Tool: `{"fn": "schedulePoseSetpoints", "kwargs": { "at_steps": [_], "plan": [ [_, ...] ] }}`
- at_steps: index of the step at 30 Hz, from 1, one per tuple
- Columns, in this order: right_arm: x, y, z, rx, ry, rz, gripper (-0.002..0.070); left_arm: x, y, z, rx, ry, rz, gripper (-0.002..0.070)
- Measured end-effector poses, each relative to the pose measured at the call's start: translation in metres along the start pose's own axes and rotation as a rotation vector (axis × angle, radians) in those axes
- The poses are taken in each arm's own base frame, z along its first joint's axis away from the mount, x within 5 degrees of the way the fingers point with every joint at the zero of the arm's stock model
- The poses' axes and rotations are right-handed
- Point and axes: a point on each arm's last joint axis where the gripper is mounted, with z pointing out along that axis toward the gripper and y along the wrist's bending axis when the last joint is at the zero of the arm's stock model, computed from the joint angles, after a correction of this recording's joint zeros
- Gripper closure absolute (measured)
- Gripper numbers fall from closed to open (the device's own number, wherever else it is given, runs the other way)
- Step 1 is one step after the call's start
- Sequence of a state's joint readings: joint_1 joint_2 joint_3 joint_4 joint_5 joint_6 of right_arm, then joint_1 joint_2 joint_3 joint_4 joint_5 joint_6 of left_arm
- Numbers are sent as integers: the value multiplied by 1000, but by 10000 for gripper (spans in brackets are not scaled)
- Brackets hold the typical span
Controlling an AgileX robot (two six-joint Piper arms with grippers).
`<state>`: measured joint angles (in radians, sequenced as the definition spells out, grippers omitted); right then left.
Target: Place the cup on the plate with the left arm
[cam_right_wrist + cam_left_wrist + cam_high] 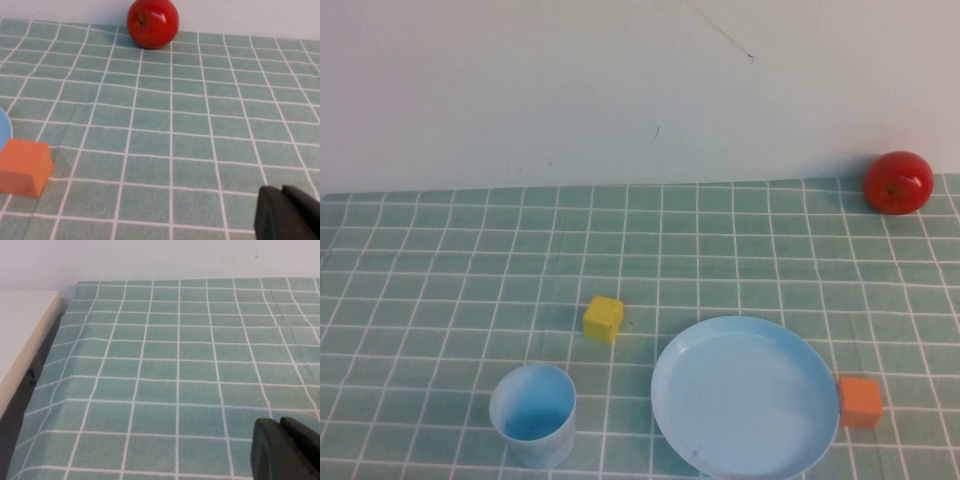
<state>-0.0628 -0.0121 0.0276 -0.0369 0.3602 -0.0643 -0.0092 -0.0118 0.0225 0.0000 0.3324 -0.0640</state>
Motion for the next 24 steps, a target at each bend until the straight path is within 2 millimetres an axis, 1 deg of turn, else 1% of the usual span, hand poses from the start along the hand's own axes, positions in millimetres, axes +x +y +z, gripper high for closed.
{"fn": "schedulePoseSetpoints", "kwargs": {
  "at_steps": [5,17,20,24],
  "plan": [
    [0,0,0,0,0,0,678,-6,0,0,5,-71,0,678],
    [0,0,0,0,0,0,678,-31,-2,-5,13,-354,49,677],
    [0,0,0,0,0,0,678,-36,-2,-7,20,-410,37,677],
    [0,0,0,0,0,0,678,-43,-3,-11,44,-501,-20,677]
  ]
}}
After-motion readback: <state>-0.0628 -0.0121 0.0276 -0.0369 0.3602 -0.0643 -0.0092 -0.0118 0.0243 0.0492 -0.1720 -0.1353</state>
